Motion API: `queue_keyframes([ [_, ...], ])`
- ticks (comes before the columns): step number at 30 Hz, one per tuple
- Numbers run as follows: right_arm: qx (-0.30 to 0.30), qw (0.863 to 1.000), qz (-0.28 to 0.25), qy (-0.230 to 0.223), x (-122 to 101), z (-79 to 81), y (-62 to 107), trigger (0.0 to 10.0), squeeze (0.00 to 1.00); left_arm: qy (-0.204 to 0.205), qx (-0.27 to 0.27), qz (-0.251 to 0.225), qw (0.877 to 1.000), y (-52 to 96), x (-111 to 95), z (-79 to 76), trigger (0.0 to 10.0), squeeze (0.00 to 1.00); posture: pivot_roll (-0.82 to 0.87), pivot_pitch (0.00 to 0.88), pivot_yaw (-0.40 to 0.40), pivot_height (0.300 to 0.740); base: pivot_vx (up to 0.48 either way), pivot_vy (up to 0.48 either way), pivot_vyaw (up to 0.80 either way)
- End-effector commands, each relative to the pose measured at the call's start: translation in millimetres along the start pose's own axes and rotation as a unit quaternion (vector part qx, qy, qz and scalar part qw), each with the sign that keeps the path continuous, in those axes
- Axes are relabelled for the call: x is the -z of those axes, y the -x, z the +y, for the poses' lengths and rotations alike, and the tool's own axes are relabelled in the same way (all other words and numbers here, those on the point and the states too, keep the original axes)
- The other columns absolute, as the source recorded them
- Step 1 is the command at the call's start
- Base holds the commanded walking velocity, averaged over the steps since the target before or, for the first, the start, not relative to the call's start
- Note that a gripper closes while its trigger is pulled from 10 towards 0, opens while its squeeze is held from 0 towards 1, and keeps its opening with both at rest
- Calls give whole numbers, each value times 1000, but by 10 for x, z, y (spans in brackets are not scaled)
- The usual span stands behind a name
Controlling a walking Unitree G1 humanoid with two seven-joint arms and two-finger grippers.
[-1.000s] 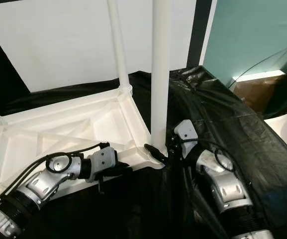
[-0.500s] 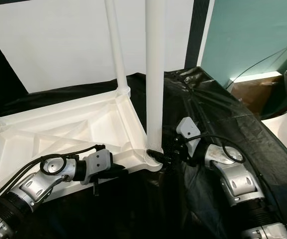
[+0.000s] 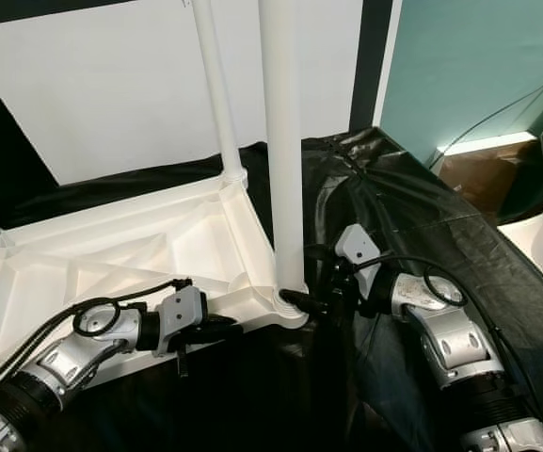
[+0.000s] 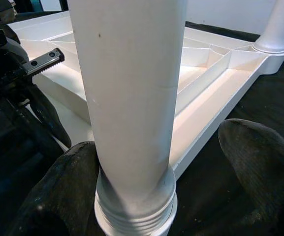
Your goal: Building children table
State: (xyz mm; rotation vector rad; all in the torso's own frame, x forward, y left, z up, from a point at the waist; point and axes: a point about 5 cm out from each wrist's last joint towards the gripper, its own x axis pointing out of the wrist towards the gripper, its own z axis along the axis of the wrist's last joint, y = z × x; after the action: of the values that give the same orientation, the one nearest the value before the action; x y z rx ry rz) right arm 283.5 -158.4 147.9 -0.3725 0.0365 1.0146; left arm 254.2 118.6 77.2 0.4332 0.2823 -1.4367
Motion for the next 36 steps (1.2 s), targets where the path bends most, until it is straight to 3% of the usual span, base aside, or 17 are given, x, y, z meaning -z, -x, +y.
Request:
queue_keyframes([
  [1, 27, 1000, 2, -2, -1, -63, -13, 10000, 0, 77, 250, 62, 963, -43, 418, -578, 10000, 290, -47, 10, 37, 740, 0, 0, 0],
  [7, 42, 999, -12, -15, -2, -39, -60, 10000, 0, 77, 225, 41, 971, -69, 378, -538, 10000, 380, -44, 9, 34, 740, 0, 0, 0],
  [8, 44, 999, -15, -20, 2, -20, -72, 10000, 0, 84, 228, 30, 970, -54, 348, -535, 10000, 1000, -43, 9, 33, 740, 0, 0, 0],
  [13, 51, 998, -21, -33, 22, 28, -92, 10000, 0, 90, 254, 20, 963, 33, 268, -548, 10000, 1000, -45, 5, 34, 740, 0, 0, 0],
  [17, 53, 998, -20, -34, 26, 26, -84, 10000, 0, 74, 243, 16, 967, 33, 244, -523, 10000, 1000, -48, 4, 34, 740, 0, 0, 0],
  [20, 56, 998, -19, -35, 34, 16, -70, 10000, 0, 70, 222, -23, 972, 34, 120, -458, 10000, 969, -51, 3, 33, 740, 0, 0, 0],
  [21, 57, 998, -17, -34, 38, 13, -65, 10000, 0, 69, 214, -39, 974, 41, 56, -423, 10000, 761, -52, 2, 32, 740, 0, 0, 0],
  [22, 57, 998, -16, -34, 41, 11, -62, 10000, 0, 68, 210, -48, 974, 47, 18, -402, 10000, 761, -52, 2, 32, 740, 0, 0, 0],
  [23, 57, 998, -15, -34, 45, 7, -56, 10000, 0, 66, 199, -61, 976, 55, -35, -363, 10000, 659, -51, 1, 30, 740, 0, 0, 0],
  [24, 57, 998, -15, -34, 45, 7, -56, 10000, 0, 66, 199, -61, 976, 55, -35, -363, 10000, 659, -51, 1, 30, 740, 0, 0, 0],
  [25, 57, 998, -14, -34, 46, 4, -59, 10000, 0, 65, 195, -61, 977, 55, -31, -347, 10000, 576, -50, 0, 29, 740, 0, 0, 0],
  [34, 40, 999, -9, -28, 47, 14, -84, 10000, 0, 70, 194, -41, 978, 46, 41, -350, 10000, 565, -51, 0, 30, 740, 0, 0, 0],
  [36, 7, 1000, 6, -11, 62, 46, -109, 10000, 0, 72, 200, -27, 977, 45, 103, -381, 10000, 573, -50, 0, 31, 740, 0, 0, 0],
])
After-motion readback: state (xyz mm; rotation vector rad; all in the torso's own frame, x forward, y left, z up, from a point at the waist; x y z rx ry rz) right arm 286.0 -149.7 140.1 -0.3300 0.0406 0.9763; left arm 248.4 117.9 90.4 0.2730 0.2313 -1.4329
